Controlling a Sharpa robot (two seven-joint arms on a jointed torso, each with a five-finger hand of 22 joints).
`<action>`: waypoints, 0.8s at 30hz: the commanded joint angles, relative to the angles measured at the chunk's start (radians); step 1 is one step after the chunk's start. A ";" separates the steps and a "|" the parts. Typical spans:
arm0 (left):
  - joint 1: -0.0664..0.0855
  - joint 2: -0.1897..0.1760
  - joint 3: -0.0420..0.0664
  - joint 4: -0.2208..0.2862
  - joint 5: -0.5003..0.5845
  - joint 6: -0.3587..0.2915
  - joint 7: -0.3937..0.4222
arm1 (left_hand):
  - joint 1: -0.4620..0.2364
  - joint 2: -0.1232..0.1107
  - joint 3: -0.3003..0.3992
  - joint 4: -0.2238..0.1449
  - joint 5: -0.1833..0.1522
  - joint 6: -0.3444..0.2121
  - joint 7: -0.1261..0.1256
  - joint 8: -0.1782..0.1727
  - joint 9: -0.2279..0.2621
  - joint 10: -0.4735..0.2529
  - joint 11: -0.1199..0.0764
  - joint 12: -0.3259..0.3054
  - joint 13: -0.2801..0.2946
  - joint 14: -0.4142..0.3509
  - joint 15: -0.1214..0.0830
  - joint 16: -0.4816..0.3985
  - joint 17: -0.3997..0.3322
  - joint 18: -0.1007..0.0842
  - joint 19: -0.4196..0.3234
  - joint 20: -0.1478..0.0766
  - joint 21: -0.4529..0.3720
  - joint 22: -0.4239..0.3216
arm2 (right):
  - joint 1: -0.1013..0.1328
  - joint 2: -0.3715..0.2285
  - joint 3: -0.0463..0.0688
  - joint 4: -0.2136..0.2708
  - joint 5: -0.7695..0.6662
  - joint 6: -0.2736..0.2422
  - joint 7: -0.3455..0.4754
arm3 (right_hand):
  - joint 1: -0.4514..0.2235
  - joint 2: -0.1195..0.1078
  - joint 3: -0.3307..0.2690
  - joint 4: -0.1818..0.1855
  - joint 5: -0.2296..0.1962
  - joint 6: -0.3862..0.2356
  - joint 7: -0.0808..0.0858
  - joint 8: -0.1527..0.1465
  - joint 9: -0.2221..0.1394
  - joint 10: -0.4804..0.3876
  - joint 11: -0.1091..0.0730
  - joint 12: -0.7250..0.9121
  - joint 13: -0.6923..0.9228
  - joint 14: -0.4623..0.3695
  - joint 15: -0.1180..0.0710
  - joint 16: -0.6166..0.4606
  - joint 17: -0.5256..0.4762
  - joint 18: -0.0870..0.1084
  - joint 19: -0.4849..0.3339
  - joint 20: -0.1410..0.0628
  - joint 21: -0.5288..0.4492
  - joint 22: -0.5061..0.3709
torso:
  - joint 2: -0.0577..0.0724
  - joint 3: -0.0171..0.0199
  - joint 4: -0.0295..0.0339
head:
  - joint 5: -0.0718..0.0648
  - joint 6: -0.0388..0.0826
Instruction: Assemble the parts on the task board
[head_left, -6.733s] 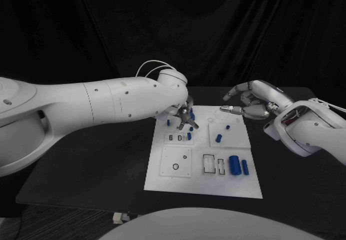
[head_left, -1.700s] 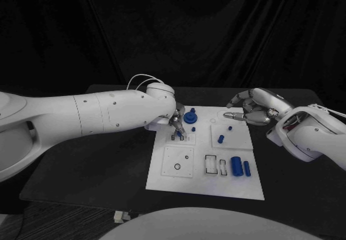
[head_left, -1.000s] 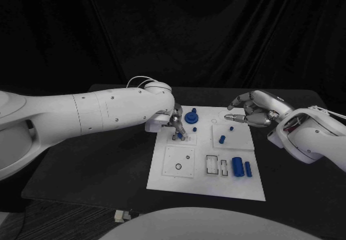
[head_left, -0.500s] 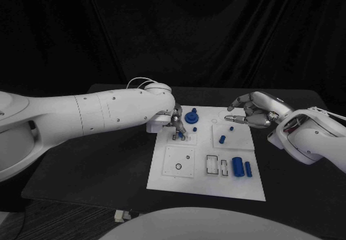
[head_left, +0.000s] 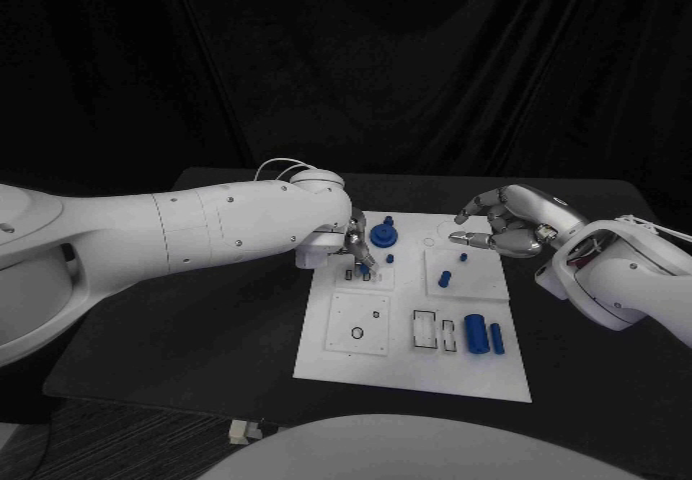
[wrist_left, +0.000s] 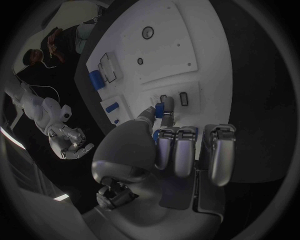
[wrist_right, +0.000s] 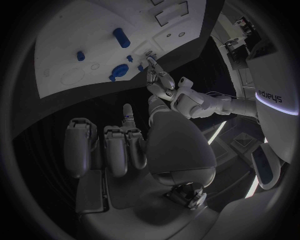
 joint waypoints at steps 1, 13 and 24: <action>-0.002 0.003 0.001 0.000 0.009 -0.004 0.008 | -0.008 -0.001 0.006 0.002 -0.007 -0.006 0.000 -0.006 0.001 0.106 0.000 0.004 0.263 0.102 -0.002 0.003 0.263 -0.012 0.052 -0.002 -0.006 0.200 | -0.003 0.000 0.001 0.000 -0.006 0.004 -0.013 | 0.012 -0.002 0.004 -0.004 0.003 0.004 0.000 -0.006 -0.001 0.103 0.007 0.004 0.264 0.105 0.006 0.003 0.263 0.013 0.016 0.006 -0.005 0.204 | 0.000 0.0003 0.0003 | 0.000 0.000; -0.007 0.004 0.001 -0.005 0.009 0.005 0.007 | -0.009 -0.001 0.007 0.003 -0.008 -0.007 0.000 -0.007 0.001 0.106 0.000 0.004 0.263 0.102 -0.002 0.003 0.263 -0.012 0.052 -0.002 -0.006 0.201 | -0.003 0.000 0.001 0.000 -0.006 0.006 -0.015 | 0.013 -0.001 0.004 -0.004 0.004 0.003 0.001 -0.006 -0.001 0.103 0.007 0.004 0.264 0.105 0.007 0.003 0.263 0.013 0.016 0.006 -0.006 0.204 | 0.000 0.0001 -0.0001 | 0.001 0.000; -0.010 0.003 0.001 -0.007 0.009 0.015 0.008 | -0.011 -0.001 0.011 0.004 -0.011 -0.007 0.000 -0.008 0.002 0.106 0.000 0.004 0.263 0.102 -0.002 0.003 0.263 -0.011 0.051 -0.001 -0.007 0.199 | -0.004 0.001 0.001 -0.001 -0.006 0.008 -0.016 | 0.013 -0.001 0.004 -0.004 0.004 0.003 0.001 -0.006 -0.001 0.103 0.007 0.004 0.264 0.105 0.007 0.003 0.263 0.013 0.016 0.006 -0.006 0.204 | 0.000 0.0002 -0.0002 | 0.001 0.000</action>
